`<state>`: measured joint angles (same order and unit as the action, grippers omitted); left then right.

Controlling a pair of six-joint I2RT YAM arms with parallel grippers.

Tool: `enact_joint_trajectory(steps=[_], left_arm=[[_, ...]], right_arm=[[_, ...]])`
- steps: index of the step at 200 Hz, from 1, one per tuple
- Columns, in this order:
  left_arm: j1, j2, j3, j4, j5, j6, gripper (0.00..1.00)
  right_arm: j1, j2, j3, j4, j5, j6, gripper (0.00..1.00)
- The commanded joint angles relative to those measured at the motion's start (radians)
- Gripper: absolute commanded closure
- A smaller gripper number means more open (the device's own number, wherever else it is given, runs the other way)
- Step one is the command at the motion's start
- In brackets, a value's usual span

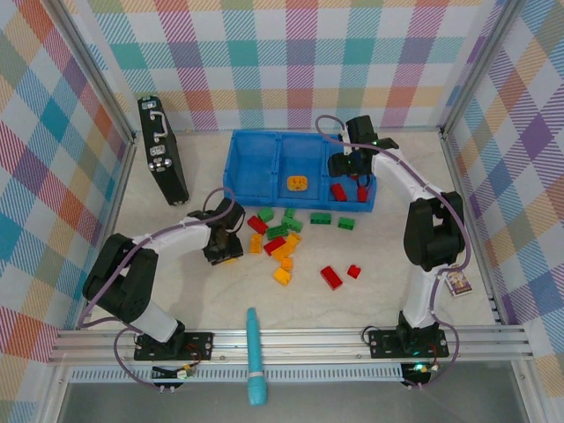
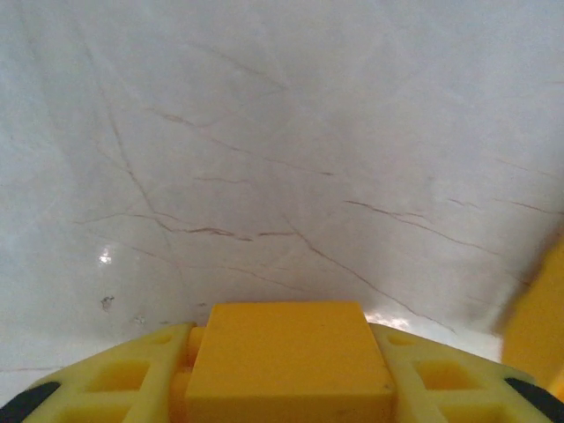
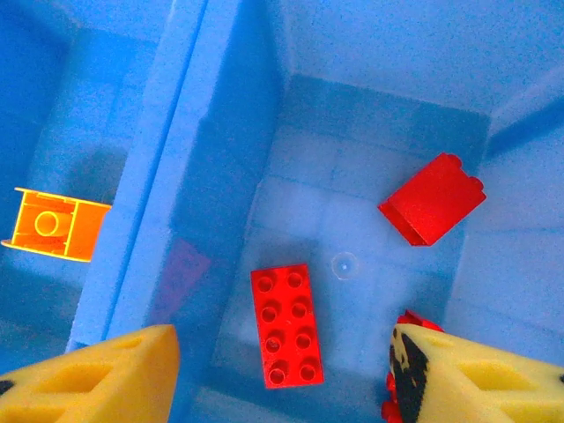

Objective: Sort the legos into containers by color
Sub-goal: Pick up the lego from the center of the table, then place the lego in the container.

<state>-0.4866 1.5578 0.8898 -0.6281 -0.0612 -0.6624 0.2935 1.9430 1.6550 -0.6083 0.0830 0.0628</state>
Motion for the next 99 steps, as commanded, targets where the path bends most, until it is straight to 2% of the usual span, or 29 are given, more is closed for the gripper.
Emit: enact_joint_trajectory(steps=[1,37,99], left_arm=[[-0.013,-0.005,0.153,-0.129,-0.011,0.104,0.63],[-0.020,0.076,0.447,-0.199,-0.043,0.217,0.63],[-0.072,0.407,1.017,-0.220,-0.046,0.402,0.63]], right_arm=[[-0.001,-0.065,0.022,-0.029,-0.049,-0.003,0.35],[0.005,-0.189,-0.059,-0.014,-0.090,0.013,0.33],[0.027,-0.430,-0.200,-0.116,-0.188,0.050,0.31]])
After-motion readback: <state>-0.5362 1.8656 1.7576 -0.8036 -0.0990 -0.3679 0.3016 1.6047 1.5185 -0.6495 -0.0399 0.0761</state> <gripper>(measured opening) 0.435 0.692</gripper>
